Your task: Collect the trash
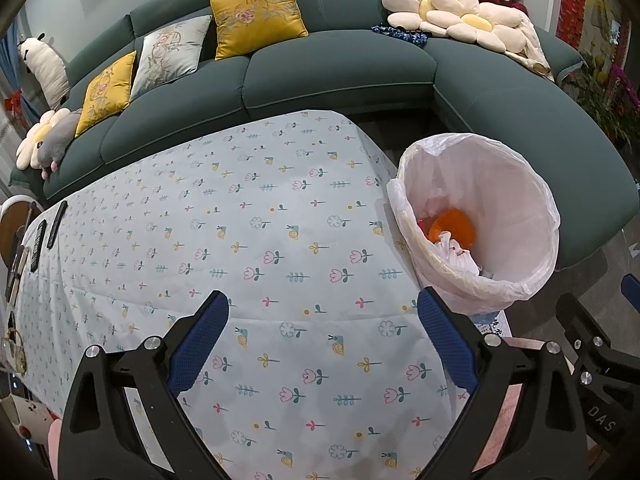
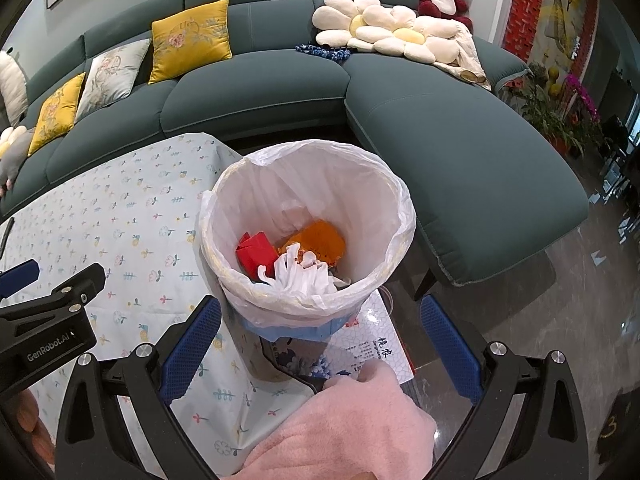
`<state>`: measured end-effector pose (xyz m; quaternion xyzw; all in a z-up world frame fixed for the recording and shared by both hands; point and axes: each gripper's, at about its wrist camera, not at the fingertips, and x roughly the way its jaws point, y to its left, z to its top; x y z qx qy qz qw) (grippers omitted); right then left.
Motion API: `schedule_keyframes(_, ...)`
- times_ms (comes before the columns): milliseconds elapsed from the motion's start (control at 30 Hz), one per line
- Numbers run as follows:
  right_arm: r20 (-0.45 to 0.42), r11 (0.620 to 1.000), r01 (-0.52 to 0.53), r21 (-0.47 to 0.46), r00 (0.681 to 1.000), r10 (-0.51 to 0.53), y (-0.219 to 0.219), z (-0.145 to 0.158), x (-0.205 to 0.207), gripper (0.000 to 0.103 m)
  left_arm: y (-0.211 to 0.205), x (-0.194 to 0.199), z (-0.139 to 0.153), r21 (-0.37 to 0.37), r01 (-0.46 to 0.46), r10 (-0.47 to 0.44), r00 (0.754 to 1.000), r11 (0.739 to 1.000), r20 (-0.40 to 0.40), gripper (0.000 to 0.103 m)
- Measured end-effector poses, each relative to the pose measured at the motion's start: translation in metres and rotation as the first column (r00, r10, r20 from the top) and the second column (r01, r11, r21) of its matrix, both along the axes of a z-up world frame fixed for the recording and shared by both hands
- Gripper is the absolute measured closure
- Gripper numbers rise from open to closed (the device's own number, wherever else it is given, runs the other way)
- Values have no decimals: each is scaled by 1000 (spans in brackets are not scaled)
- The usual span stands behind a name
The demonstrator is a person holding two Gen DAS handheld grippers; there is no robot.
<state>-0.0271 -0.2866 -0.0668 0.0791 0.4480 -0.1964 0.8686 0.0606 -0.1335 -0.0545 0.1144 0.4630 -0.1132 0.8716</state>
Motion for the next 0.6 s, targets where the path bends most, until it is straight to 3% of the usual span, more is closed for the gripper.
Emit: schedule_keyframes(600, -10, 1000, 1, 2, 1000, -1, 3, -7, -3, 7, 1, -1, -5, -14, 27, -28, 999, 1000, -23, 12)
